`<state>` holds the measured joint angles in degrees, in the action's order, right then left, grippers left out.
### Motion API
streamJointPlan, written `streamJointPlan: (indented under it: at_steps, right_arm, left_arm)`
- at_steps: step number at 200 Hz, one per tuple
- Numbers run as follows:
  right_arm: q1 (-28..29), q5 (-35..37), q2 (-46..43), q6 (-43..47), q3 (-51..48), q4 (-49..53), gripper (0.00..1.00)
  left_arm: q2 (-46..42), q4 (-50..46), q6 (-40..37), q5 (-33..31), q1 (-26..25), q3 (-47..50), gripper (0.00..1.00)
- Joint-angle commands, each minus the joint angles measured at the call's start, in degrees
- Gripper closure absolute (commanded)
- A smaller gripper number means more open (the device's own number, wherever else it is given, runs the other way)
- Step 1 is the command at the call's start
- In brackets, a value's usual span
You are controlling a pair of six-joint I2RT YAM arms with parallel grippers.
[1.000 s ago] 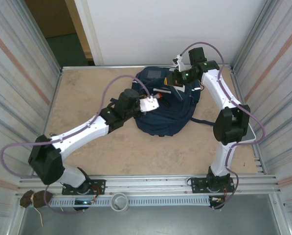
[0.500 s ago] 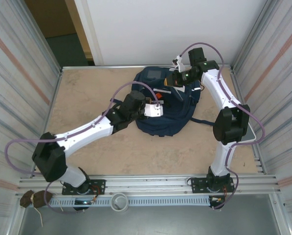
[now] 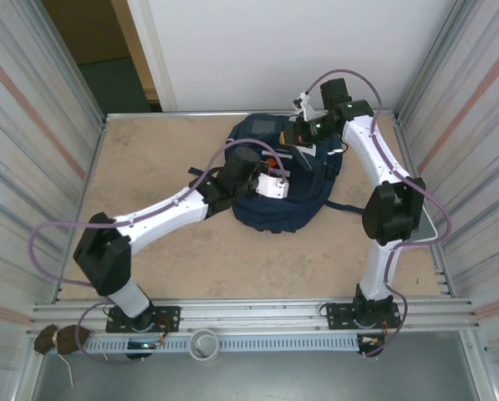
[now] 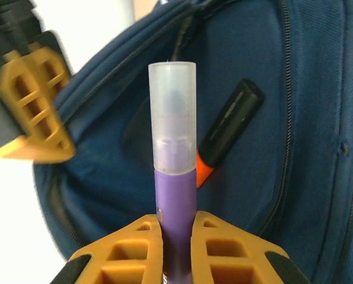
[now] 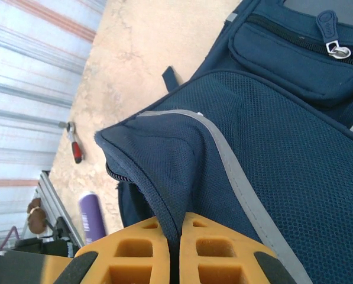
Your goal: Pack the student bag
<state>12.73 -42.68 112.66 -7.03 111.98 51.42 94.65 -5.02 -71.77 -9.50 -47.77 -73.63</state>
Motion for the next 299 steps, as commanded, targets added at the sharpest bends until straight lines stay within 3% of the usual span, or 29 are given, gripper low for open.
streamJointPlan:
  at_steps: [1, 39, 49, 69, 91, 114, 136, 162, 182, 214, 220, 236, 269, 299]
  right_arm:
    - [-0.12, -3.25, 0.44, -1.21, 4.97, 0.04, 1.00]
    - [0.11, -3.82, 1.68, -1.92, 7.45, 0.44, 1.00]
    - [0.10, -3.82, 1.69, -2.11, 7.54, 0.40, 1.00]
    - [0.01, -3.69, 1.42, -1.64, 7.55, 0.90, 1.00]
    - [-0.20, -3.39, 1.31, -1.28, 7.24, 1.34, 1.00]
    - [-0.18, -2.40, 0.41, -0.63, 5.42, 1.65, 1.00]
    - [0.42, 0.36, -3.90, -0.36, -2.67, -0.38, 0.95]
    - [1.09, -0.02, -12.22, -2.75, -17.91, -8.01, 0.77]
    - [-0.96, 0.85, -18.76, -6.11, -27.01, -14.72, 0.62]
    - [-8.26, 7.99, -22.47, -15.72, -37.31, -26.92, 0.50]
    - [-9.23, 10.44, -22.25, -17.36, -38.59, -28.53, 0.44]
    - [-10.18, 14.83, -20.20, -20.58, -40.37, -32.55, 0.41]
    - [-10.23, 15.72, -13.75, -24.24, -38.59, -36.56, 0.38]
    - [-10.12, 15.47, -8.63, -23.34, -35.65, -35.73, 0.37]
  left_arm:
    - [4.48, 0.48, -6.12, 3.84, -0.07, -4.70, 0.87]
    - [13.63, 6.45, -5.92, 2.28, 1.14, -11.05, 0.76]
    - [14.33, 5.46, -3.48, 0.07, 1.18, -12.31, 0.68]
    - [10.81, 6.23, 2.33, -0.27, 1.40, -8.60, 0.51]
    - [4.44, 7.63, 8.84, -0.34, 0.55, -2.27, 0.43]
    - [-4.41, 7.71, 19.74, 0.96, 0.13, 4.94, 0.41]
    - [-13.62, 7.48, 33.01, 4.07, 1.09, 12.26, 0.40]
    - [-21.98, 7.47, 50.57, 8.09, 4.87, 18.62, 0.31]
    - [-24.16, 5.56, 63.75, 11.57, 11.12, 18.64, 0.24]
    - [-14.79, -4.73, 81.64, 16.76, 21.00, 6.91, 0.20]
    - [-11.75, -6.57, 82.63, 17.31, 21.98, 4.00, 0.20]
    - [-3.62, -11.17, 84.32, 18.51, 23.36, -4.01, 0.20]
    - [11.77, -16.29, 87.61, 26.17, 24.13, -18.16, 0.22]
    - [19.31, -16.85, 89.56, 31.79, 23.61, -22.50, 0.25]
